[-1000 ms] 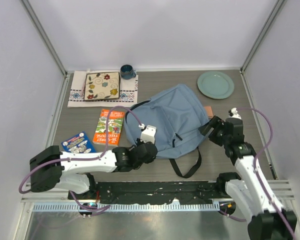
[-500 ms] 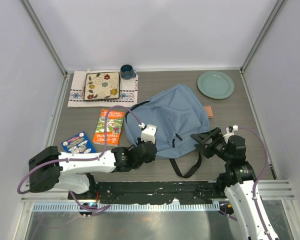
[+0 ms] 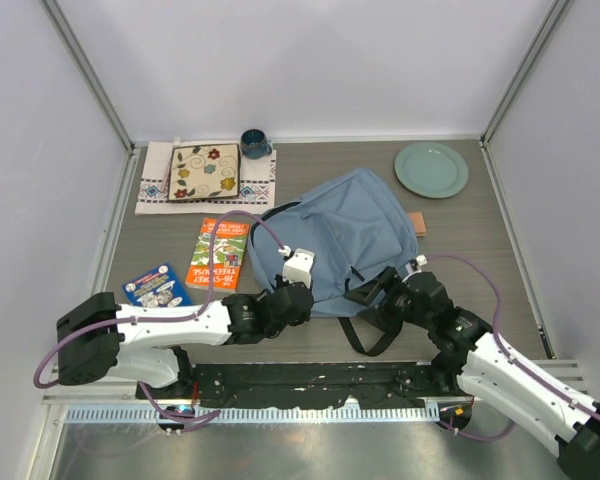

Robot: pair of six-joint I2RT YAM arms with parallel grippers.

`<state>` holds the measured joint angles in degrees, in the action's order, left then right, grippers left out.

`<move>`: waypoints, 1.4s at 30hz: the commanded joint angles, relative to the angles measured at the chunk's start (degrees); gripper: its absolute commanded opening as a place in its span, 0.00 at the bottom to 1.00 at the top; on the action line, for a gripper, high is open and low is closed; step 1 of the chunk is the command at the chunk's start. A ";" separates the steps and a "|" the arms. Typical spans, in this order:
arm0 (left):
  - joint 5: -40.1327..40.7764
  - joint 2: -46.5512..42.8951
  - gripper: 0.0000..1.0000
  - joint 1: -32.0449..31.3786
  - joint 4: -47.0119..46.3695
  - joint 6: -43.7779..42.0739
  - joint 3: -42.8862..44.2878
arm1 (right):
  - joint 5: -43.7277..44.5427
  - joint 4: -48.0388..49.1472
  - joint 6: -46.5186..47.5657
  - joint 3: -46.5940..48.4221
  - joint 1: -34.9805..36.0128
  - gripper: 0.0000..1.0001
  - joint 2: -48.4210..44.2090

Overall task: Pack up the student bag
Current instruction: Unzip the student bag at the center of the board.

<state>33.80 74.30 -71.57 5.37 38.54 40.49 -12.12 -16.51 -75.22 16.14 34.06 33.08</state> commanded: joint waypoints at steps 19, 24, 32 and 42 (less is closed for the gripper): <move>-0.22 -5.40 0.00 -0.32 -3.26 -1.37 0.03 | 18.27 23.45 -29.10 3.20 14.89 0.74 22.81; -1.28 -5.66 0.00 -0.32 -4.05 -1.45 -0.06 | 14.77 28.47 -29.98 3.02 15.15 0.70 25.80; -0.41 -7.50 0.00 -0.41 -3.78 -2.42 0.03 | 16.07 24.52 -34.63 3.19 19.37 0.71 20.81; -0.14 -8.30 0.00 -0.41 -3.26 -2.95 0.20 | 20.12 24.86 -39.21 2.49 20.08 0.76 23.42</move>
<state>33.01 67.83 -71.66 5.37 36.73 40.18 5.58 6.33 -111.28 17.43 53.91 53.89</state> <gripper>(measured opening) 0.009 0.755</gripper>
